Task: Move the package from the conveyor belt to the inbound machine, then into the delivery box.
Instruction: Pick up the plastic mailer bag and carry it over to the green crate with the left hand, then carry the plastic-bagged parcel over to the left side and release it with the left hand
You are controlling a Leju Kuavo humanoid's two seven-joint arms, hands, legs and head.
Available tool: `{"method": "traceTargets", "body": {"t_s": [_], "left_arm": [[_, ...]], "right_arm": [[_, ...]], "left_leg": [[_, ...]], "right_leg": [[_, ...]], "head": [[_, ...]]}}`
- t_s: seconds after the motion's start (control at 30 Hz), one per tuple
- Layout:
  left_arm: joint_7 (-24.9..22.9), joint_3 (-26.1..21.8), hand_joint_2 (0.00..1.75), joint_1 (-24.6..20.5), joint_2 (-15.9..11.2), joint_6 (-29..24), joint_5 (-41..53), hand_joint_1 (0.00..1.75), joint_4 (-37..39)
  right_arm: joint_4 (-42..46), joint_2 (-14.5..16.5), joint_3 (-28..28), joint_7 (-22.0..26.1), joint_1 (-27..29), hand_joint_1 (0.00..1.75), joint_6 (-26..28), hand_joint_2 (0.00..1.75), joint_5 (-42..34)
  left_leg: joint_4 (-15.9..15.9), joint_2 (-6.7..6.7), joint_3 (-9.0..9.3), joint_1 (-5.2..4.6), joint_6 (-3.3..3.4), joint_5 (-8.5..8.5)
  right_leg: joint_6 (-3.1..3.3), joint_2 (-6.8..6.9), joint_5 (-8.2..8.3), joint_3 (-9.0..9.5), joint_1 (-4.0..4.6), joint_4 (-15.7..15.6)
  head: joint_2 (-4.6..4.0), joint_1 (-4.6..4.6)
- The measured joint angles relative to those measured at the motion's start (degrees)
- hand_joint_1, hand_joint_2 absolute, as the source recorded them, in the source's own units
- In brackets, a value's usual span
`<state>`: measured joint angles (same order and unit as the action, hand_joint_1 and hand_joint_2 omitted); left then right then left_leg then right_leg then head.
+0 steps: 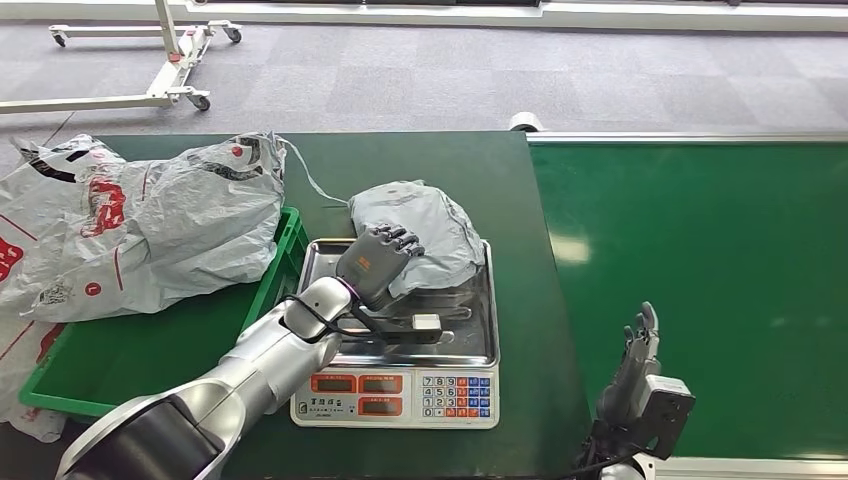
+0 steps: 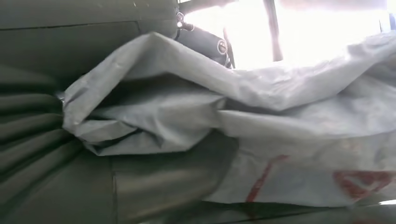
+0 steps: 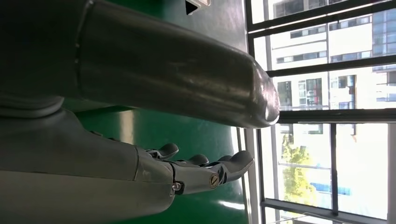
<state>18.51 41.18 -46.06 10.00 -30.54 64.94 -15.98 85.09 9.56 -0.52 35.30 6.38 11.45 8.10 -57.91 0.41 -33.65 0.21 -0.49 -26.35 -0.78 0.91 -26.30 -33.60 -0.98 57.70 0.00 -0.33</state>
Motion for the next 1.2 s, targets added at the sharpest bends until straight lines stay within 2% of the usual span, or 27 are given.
{"method": "traceTargets", "body": {"t_s": [0.13,0.23,0.4,0.47,0.53,0.67,0.77,0.87,0.97,1.07,1.2], "left_arm": [[0.7,0.0,1.75,0.0,-0.2,-0.8,0.0,1.75,0.0],[3.0,-0.3,1.75,-0.1,-0.3,-3.1,-0.7,1.75,-0.3],[12.9,-3.6,1.75,0.3,0.0,-8.6,-7.2,1.75,-4.4],[16.4,-5.8,1.75,1.8,-0.2,-8.0,-10.7,1.75,-9.9],[17.0,-7.7,1.75,5.1,-1.3,-5.5,-14.3,1.75,-18.6],[16.7,-11.4,1.75,13.6,-5.9,-0.6,-24.3,1.75,-38.6],[17.0,-16.0,1.75,19.4,-9.7,-1.0,-26.5,1.75,-49.6],[15.8,-22.2,1.75,24.9,-13.4,-5.2,-20.3,1.75,-56.2],[12.3,-29.2,1.75,28.5,-16.4,-8.2,-9.9,1.75,-57.2],[6.6,-39.4,1.75,28.0,-20.2,-9.1,3.1,1.75,-52.1],[0.7,-51.1,1.75,24.0,-25.2,-9.2,13.2,1.75,-42.0]], "right_arm": [[0.0,0.1,0.0,0.0,-0.5,0.00,-0.2,0.00,0.1],[-0.3,0.1,0.0,0.2,-0.7,0.00,-0.1,0.00,-0.1],[-0.9,0.1,0.2,0.9,-1.6,0.00,0.7,0.00,-1.4],[-1.2,0.1,0.5,1.3,-1.9,0.00,1.1,0.00,-2.3],[-1.3,0.1,0.9,1.8,-2.0,0.00,1.4,0.00,-3.3],[-1.4,0.0,1.9,3.1,-1.2,0.00,2.4,0.00,-5.7],[-1.5,-0.1,2.8,3.8,-0.6,0.00,2.8,0.00,-6.8],[-1.5,-0.1,3.4,4.4,-0.1,0.00,2.8,0.00,-7.4],[-1.4,-0.1,4.0,4.7,0.6,0.00,2.7,0.00,-7.4],[-1.0,-0.1,4.4,4.7,1.7,0.00,2.6,0.00,-6.6],[0.0,0.1,5.0,4.1,3.1,0.00,2.7,0.00,-5.7]], "left_leg": [[0.0,0.00,0.00,0.00,0.00,0.00],[0.0,0.00,0.00,0.00,-0.01,0.01],[0.0,0.00,-0.01,0.00,-0.02,0.01],[0.0,0.00,-0.02,-0.01,-0.02,0.00],[0.0,0.06,-0.01,-0.01,-0.02,-0.03],[0.0,0.23,-0.01,0.00,-0.06,-0.11],[0.1,0.27,0.02,0.03,-0.13,-0.15],[0.1,0.30,0.08,0.10,-0.21,-0.19],[0.1,0.30,0.09,0.20,-0.27,-0.20],[0.1,0.38,0.10,0.28,-0.42,-0.17],[0.1,0.62,0.10,0.41,-0.63,-0.13]], "right_leg": [[0.00,0.00,0.00,-0.01,0.00,0.0],[0.00,0.00,0.00,-0.02,0.01,0.0],[0.00,0.00,0.00,-0.03,0.00,0.0],[0.00,-0.01,0.00,-0.02,-0.01,0.0],[0.00,-0.06,0.00,-0.04,-0.01,0.0],[0.08,-0.21,-0.06,-0.11,0.05,0.0],[0.20,-0.23,-0.16,-0.09,0.15,0.0],[0.28,-0.23,-0.23,-0.07,0.19,0.0],[0.31,-0.20,-0.28,-0.06,0.25,0.0],[0.46,-0.24,-0.25,-0.09,0.37,0.0],[0.71,-0.48,-0.15,-0.23,0.55,0.1]], "head": [[0.00,0.00],[0.00,-0.01],[0.00,-0.01],[0.00,-0.01],[0.00,0.00],[0.00,-0.01],[0.00,0.01],[0.00,-0.01],[0.00,-0.02],[0.00,-0.01],[0.00,-0.02]]}}
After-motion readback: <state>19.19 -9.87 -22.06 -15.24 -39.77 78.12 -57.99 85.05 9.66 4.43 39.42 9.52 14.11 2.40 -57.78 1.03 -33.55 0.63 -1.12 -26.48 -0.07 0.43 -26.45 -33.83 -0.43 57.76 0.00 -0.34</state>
